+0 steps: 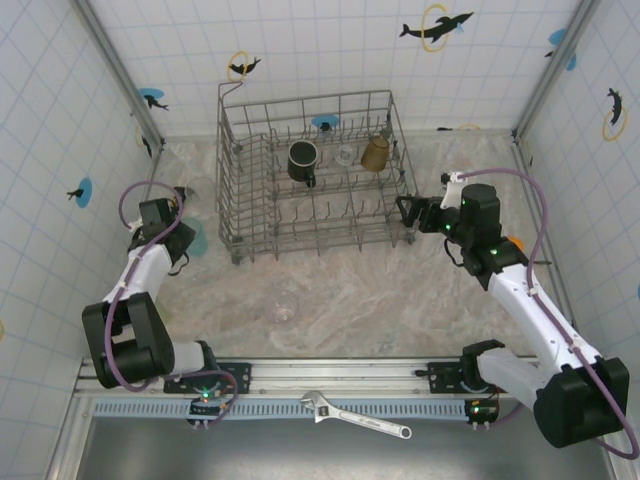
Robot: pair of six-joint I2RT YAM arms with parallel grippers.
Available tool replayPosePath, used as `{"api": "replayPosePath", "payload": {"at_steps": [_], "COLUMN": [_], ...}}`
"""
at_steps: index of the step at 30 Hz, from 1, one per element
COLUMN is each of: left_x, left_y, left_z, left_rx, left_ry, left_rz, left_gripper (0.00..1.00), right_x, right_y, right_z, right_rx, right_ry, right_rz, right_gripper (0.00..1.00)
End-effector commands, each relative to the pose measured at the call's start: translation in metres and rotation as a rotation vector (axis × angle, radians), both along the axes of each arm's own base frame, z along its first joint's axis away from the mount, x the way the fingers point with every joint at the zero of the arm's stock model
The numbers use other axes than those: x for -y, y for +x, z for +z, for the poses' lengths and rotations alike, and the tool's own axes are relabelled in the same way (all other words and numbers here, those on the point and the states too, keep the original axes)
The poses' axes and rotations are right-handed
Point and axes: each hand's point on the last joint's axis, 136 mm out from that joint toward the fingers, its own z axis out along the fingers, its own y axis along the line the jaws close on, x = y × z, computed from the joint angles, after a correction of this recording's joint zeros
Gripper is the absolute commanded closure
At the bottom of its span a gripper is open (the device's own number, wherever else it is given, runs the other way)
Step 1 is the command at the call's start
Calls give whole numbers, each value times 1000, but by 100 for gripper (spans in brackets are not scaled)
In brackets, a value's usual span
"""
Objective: Load the cups into the dish rack
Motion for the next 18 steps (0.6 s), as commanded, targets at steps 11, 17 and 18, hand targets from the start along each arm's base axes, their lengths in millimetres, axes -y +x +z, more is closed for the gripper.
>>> {"api": "replayPosePath", "payload": {"at_steps": [11, 17, 18], "left_x": [0, -3, -3], "left_y": [-9, -14, -15], "left_z": [-4, 17, 20], "left_rx": [-51, -3, 6], "left_ry": [0, 36, 38], "left_rz": [-19, -2, -4], "left_gripper": [100, 100, 100], "right_x": [-3, -4, -5], "right_y": [3, 5, 4], "right_z": [3, 0, 1], "right_rx": [28, 19, 20], "right_ry": [5, 7, 9], "right_rz": [-1, 7, 10], "right_gripper": [0, 0, 0]}}
